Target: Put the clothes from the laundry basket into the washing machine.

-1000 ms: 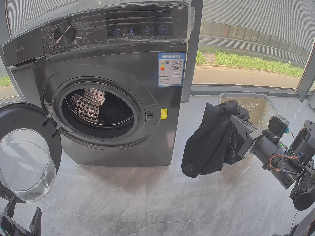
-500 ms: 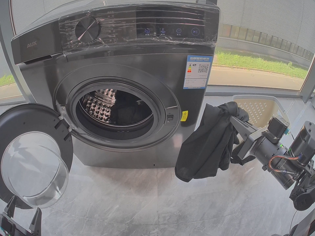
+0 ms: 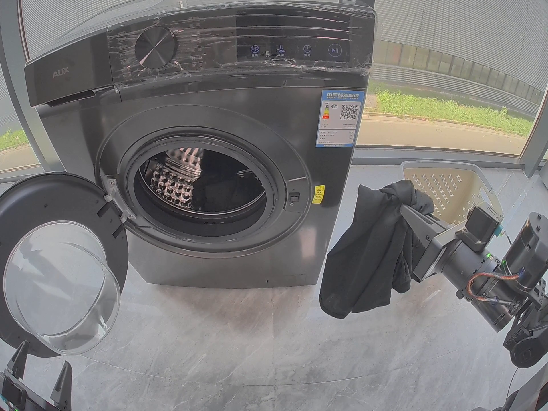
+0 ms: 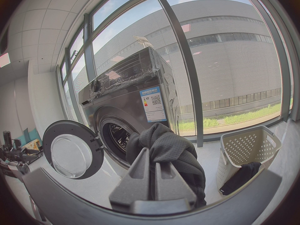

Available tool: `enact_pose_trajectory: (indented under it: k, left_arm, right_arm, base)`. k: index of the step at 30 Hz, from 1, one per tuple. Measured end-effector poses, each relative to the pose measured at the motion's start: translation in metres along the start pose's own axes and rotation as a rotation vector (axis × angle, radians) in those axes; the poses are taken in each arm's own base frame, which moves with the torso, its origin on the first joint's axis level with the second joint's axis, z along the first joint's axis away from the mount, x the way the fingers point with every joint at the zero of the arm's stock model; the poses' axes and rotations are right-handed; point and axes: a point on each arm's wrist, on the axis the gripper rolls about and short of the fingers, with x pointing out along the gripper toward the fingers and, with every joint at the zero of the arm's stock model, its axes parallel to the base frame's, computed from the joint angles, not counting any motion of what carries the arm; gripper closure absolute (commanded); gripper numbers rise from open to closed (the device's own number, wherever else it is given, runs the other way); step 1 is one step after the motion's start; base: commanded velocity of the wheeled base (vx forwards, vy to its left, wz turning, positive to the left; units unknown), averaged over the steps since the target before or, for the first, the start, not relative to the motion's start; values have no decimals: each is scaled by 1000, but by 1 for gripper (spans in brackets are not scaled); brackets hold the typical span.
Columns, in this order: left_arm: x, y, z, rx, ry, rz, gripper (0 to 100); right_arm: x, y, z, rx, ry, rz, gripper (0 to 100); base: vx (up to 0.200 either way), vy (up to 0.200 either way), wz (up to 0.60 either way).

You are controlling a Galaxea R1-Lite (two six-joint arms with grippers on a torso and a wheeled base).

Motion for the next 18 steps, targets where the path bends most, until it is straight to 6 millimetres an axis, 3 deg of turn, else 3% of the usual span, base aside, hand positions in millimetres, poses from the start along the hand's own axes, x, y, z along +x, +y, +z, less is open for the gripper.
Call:
enact_pose_trajectory:
  k: [18]
  left_arm:
    - [0,0,0,0,0,-1,0]
  right_arm:
    - [0,1,-1,7,3,4,100]
  base:
    - [0,189,0]
